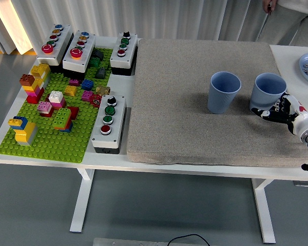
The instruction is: Pick cup pour cup place
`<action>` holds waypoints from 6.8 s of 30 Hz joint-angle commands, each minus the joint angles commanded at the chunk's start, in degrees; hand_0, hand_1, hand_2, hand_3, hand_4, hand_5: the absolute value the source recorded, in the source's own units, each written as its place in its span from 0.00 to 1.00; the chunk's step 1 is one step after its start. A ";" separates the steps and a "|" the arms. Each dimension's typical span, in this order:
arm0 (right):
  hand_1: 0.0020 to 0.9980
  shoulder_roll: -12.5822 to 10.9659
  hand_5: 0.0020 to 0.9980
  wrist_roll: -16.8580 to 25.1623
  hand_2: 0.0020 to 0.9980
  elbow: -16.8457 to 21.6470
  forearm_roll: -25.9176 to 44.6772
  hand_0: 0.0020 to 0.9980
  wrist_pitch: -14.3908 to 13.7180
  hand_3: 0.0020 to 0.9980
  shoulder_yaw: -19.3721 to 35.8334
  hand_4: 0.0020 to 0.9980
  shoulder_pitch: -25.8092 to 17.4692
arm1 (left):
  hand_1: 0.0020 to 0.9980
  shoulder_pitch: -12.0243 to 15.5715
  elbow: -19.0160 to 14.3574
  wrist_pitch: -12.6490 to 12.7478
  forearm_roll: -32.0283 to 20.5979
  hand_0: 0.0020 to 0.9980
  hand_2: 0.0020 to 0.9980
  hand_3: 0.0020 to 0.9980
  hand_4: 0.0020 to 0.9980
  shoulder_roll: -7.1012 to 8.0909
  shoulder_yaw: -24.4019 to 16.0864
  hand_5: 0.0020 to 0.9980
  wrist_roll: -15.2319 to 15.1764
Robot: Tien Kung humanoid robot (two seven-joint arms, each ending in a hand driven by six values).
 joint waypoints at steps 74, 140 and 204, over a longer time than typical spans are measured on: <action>0.89 -7.75 0.36 -0.41 0.98 16.82 16.43 0.92 -5.21 0.94 15.46 0.89 9.69 | 0.80 0.54 0.00 0.18 -1.71 0.75 0.85 0.64 0.55 0.66 0.64 0.93 0.11; 0.81 -3.18 0.92 5.75 0.82 14.09 26.81 0.90 -17.61 0.81 13.81 0.78 7.85 | 0.80 0.66 0.00 0.24 -1.15 0.75 0.85 0.64 0.55 0.58 0.33 0.93 -0.13; 0.81 -2.37 0.84 4.80 0.83 13.70 26.46 0.90 -16.48 0.81 12.07 0.76 8.69 | 0.80 1.37 0.00 0.45 -1.71 0.75 0.85 0.64 0.55 0.86 -0.11 0.94 -0.23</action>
